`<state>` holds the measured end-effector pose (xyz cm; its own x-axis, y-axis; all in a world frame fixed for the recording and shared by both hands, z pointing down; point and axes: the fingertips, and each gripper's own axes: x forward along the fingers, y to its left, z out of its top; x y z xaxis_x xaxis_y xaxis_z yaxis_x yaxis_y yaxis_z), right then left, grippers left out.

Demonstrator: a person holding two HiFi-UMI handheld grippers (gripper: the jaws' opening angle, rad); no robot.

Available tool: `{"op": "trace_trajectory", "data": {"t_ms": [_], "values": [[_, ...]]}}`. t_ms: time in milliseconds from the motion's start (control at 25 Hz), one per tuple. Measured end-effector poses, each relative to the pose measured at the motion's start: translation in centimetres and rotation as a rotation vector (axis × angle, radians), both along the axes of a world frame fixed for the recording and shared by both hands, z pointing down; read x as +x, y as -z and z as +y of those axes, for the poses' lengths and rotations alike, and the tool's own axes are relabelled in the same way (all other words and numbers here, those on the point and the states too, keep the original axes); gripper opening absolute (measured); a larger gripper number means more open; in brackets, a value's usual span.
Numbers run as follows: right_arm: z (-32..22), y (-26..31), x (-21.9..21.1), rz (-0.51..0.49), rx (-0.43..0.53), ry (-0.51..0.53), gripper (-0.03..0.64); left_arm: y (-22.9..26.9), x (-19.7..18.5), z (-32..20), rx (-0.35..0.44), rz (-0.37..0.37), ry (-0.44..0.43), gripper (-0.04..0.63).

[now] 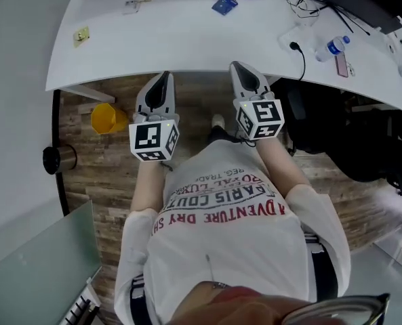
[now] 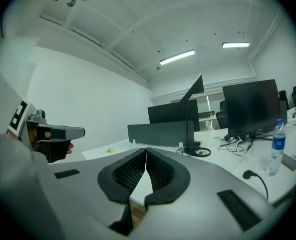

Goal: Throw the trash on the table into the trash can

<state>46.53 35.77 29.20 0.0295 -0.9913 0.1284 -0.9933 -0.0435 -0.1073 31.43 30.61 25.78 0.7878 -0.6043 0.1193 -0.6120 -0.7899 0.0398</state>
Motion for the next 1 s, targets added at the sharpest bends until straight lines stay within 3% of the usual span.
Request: {"op": "trace_trajectory", "data": {"t_ms": [200,360,880,920,960,1000], "values": [[-7.3,-0.5,7.7,-0.007,-0.025,0.012,0.026,-0.2,7.7,-7.5,-0.016,-0.007,0.004,0.025],[-11.6,-3.1,12.3,-0.036,-0.108,0.002,0.026,-2.0,11.6,-11.8,-0.070,-0.035,0.006,0.025],[-23.3,-12.3,20.4,-0.120,-0.355,-0.053,0.028,-9.2,20.2,-24.5,-0.202,-0.139,-0.092,0.026],[-24.4,-13.0,20.9,-0.122,-0.369,-0.058,0.034,-9.7,20.8,-25.6,-0.208,-0.146,-0.098,0.025],[-25.4,-13.7,21.5,-0.124,-0.385,-0.061,0.081,-10.1,21.3,-26.7,-0.214,-0.151,-0.102,0.025],[-26.4,-14.5,22.1,-0.130,-0.404,-0.063,0.170,-10.6,21.8,-27.6,-0.221,-0.156,-0.105,0.025]]}}
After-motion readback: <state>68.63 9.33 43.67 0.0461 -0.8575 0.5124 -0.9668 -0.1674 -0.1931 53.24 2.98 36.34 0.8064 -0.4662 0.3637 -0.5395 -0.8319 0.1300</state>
